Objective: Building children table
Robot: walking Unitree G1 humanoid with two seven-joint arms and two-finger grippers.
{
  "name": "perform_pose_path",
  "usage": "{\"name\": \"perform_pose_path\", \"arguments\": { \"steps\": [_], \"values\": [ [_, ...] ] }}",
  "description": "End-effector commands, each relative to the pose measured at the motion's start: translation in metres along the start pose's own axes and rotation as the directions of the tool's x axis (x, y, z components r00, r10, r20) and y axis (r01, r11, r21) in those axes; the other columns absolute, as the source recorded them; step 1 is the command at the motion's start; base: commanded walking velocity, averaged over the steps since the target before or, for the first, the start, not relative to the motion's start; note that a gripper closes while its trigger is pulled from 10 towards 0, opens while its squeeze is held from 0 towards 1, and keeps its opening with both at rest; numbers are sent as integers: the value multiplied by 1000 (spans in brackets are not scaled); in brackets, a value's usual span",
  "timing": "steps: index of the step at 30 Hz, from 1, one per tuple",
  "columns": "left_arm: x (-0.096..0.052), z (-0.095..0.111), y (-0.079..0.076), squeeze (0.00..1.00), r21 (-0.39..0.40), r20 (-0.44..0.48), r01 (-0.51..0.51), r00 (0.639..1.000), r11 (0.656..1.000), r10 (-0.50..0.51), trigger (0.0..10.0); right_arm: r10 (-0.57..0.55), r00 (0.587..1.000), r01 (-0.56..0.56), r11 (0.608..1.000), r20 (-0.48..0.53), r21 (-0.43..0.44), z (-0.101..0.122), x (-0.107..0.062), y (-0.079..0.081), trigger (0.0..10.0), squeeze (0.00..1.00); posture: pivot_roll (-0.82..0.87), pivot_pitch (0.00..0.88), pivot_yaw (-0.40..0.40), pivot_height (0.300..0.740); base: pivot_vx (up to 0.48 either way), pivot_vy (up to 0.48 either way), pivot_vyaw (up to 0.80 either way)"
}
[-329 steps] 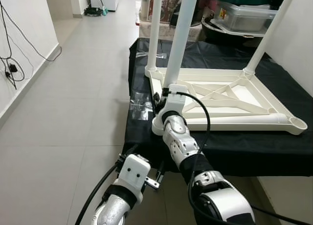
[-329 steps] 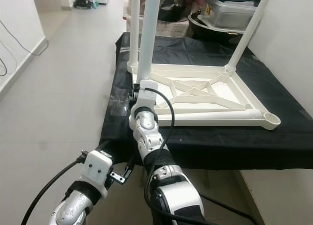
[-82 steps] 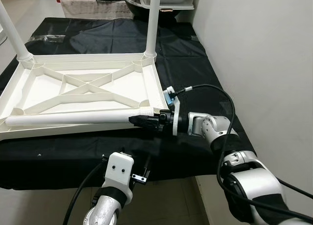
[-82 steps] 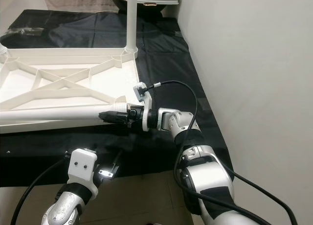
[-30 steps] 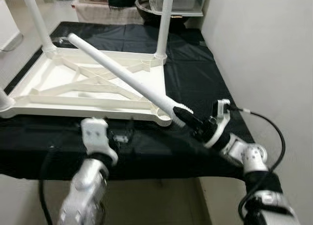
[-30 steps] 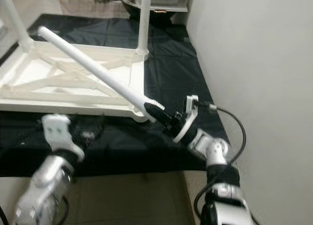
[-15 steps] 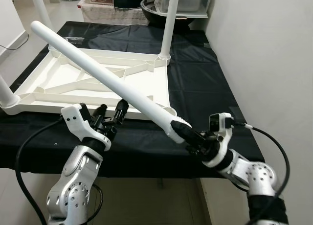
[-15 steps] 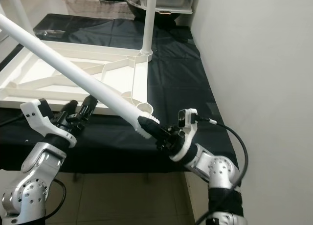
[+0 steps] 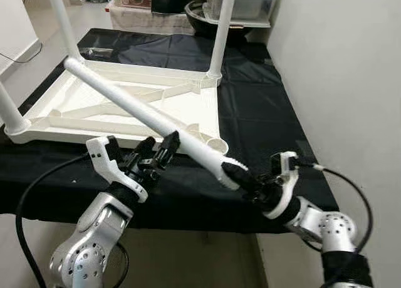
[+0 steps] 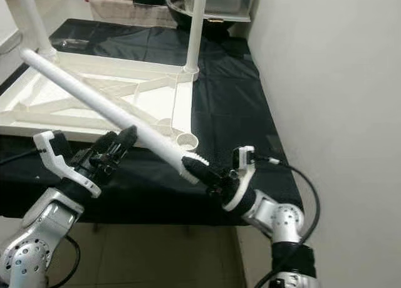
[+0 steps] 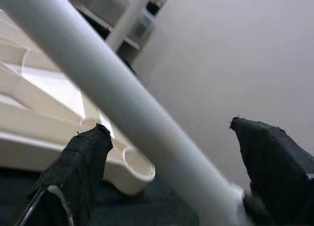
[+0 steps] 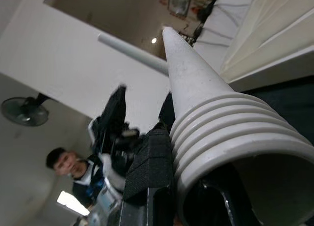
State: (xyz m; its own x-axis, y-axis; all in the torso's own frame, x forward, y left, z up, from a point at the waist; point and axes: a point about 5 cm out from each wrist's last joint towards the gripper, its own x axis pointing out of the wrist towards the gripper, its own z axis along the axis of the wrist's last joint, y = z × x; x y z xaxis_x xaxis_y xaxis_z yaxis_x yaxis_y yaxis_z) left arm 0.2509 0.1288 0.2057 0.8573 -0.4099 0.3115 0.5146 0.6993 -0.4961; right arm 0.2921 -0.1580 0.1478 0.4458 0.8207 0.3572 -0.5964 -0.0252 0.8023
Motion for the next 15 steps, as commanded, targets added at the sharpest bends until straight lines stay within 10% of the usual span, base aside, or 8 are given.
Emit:
{"name": "perform_pose_path", "arguments": {
  "steps": [1, 15],
  "values": [
    [-3, -7, 4, 0, 24, -46, -11, 999, 1000, 12, 10000, -5, 1000, 5, 999, 27, -34, 9, -2, 2, 0, 0, 103, 97, -85, 740, 0, 0, 0],
    [-6, 9, 15, 0, -27, 37, -36, 999, 999, 37, 10000, 45, 999, -45, 999, -28, -13, 0, -9, 8, 0, 0, 103, 91, -86, 740, 0, 0, 0]
  ]
}}
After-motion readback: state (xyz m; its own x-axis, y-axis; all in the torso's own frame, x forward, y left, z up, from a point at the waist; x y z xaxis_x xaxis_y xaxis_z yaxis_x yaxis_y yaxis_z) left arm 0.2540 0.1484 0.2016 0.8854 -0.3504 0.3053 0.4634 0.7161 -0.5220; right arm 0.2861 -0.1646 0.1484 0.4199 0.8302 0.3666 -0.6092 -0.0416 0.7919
